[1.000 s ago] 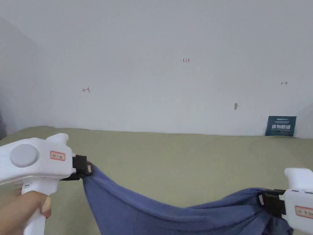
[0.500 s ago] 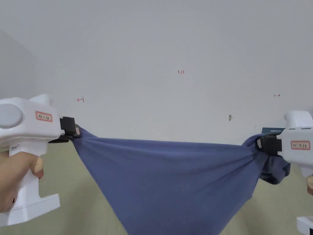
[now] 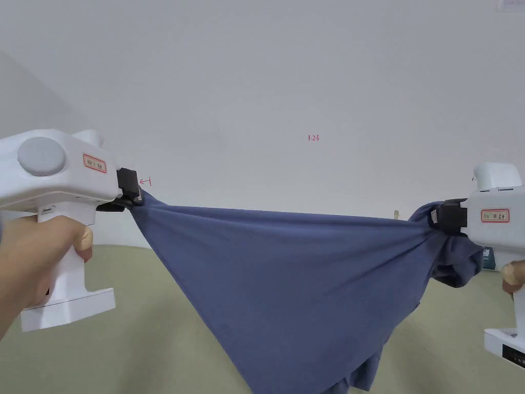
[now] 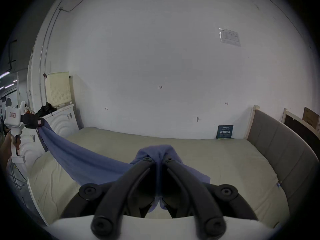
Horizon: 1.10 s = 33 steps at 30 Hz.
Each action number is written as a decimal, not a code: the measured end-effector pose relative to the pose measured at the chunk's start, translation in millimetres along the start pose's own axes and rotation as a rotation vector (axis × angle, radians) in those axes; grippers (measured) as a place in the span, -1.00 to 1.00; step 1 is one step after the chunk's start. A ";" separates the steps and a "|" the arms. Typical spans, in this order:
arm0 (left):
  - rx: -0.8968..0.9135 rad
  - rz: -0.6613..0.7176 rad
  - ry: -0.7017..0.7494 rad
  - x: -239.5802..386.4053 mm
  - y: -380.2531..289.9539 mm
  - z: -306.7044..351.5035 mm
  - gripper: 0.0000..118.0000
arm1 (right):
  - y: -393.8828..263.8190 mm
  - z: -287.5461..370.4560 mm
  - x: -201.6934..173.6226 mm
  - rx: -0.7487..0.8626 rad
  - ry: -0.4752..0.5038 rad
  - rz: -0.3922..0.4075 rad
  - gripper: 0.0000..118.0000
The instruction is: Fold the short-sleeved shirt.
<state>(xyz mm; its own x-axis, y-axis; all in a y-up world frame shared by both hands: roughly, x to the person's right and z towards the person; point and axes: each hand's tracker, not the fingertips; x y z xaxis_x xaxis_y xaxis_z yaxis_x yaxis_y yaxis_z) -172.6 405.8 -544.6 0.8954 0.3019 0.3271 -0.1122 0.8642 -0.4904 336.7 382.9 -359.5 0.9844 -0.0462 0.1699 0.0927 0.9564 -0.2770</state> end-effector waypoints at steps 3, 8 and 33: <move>0.017 -0.018 0.007 11.1 3.5 7.0 -0.95 | 10.1 -3.4 -0.1 0.015 -0.004 -0.014 -0.91; 0.021 -0.062 0.030 24.7 5.9 10.8 -0.95 | 23.6 -5.5 1.7 0.065 -0.012 -0.045 -0.91; -0.129 0.019 0.063 -18.7 -216.4 5.2 -0.95 | -183.3 18.2 24.4 -0.109 -0.026 -0.116 -0.91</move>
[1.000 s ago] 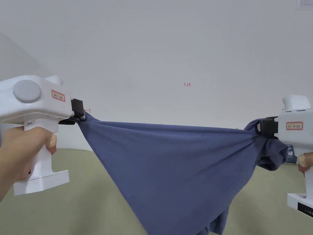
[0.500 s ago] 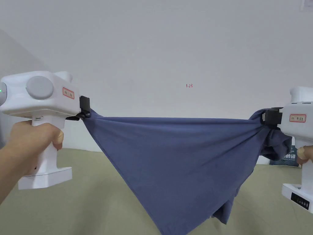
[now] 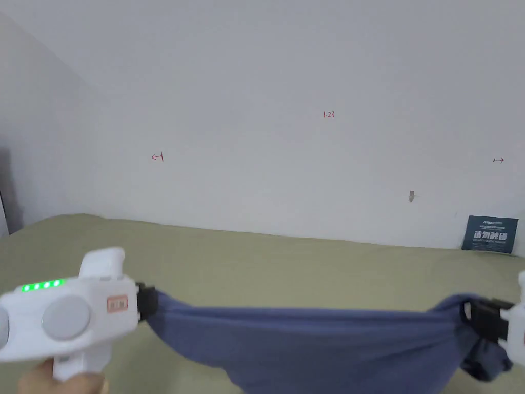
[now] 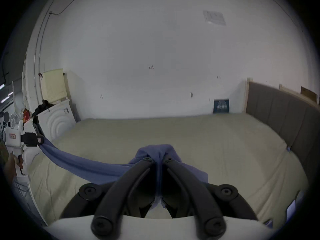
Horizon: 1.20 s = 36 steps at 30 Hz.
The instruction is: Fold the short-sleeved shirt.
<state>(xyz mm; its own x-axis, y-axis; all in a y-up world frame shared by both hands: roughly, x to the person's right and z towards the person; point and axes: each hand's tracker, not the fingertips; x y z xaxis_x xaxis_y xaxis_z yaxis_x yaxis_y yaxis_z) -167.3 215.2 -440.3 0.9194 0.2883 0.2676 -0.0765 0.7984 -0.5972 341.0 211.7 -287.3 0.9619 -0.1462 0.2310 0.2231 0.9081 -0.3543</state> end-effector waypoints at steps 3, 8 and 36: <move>-0.089 0.056 -0.004 -14.1 -44.9 -2.4 -0.95 | -46.8 7.0 16.6 -0.083 -0.013 -0.043 -0.91; -0.180 0.141 0.006 -39.0 -112.3 1.9 -0.95 | -113.4 38.1 30.4 -0.184 -0.040 -0.172 -0.90; 0.033 0.040 0.031 -30.8 -143.8 116.1 0.80 | -121.4 119.3 -9.0 -0.069 -0.083 -0.014 0.78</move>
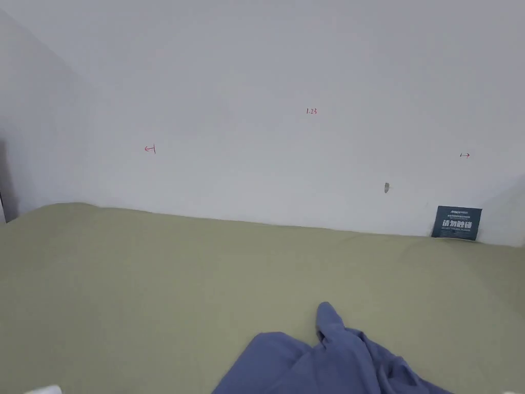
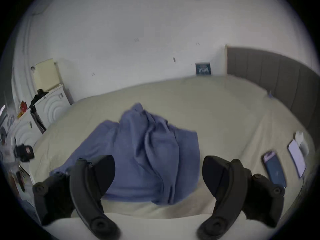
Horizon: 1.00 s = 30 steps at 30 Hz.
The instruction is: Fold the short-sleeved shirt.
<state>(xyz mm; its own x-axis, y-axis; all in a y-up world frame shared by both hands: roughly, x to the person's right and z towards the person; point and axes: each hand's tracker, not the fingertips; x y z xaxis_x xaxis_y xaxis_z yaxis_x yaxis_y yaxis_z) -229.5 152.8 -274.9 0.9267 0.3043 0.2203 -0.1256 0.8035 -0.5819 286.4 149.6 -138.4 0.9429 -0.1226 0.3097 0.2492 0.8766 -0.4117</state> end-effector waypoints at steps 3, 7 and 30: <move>0.026 -0.092 -0.003 16.0 16.8 15.1 0.62 | 12.6 14.5 -12.9 0.055 -0.013 0.055 0.77; 0.048 -0.243 -0.044 30.5 17.6 25.4 -0.94 | 16.9 22.8 -23.2 -0.025 -0.025 0.088 -0.65; -0.590 -0.435 -0.072 29.1 20.5 -64.5 0.66 | -12.3 17.2 -17.6 -0.276 0.015 0.066 -1.00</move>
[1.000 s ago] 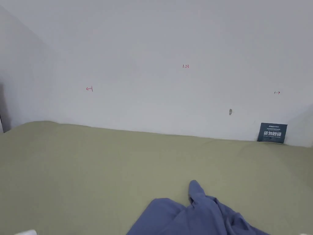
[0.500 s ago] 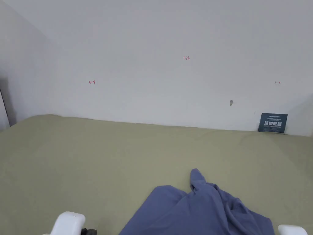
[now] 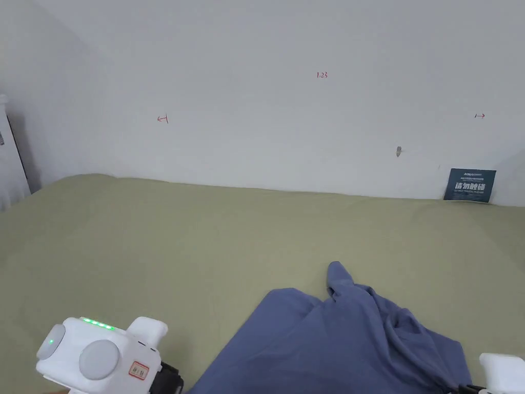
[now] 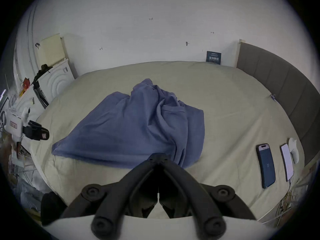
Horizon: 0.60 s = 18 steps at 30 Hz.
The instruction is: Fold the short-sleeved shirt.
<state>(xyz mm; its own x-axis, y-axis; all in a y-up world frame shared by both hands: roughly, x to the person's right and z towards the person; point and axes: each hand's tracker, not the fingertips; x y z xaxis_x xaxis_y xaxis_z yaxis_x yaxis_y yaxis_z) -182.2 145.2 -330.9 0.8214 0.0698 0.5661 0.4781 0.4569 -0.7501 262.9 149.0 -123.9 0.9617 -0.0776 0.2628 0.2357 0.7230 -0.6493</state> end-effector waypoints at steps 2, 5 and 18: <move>-0.036 0.034 -0.020 -4.6 -4.7 -7.8 0.65 | -0.7 -1.6 2.4 -0.011 -0.001 0.000 -1.00; -0.052 0.114 -0.074 -27.1 -10.7 -30.0 0.65 | -2.3 -5.2 6.1 -0.029 0.007 -0.012 -1.00; 0.041 0.202 -0.102 -31.8 -39.6 -43.4 -0.97 | 40.6 -38.7 3.0 -0.095 0.012 0.082 -1.00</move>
<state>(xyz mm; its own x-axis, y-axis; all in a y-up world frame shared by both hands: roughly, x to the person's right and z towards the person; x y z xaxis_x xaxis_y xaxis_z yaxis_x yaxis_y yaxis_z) -213.8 86.4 -334.1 0.8626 0.2517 0.4387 0.2922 0.4602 -0.8384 280.8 151.5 -177.2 0.9798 -0.0292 0.1978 0.1676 0.6591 -0.7331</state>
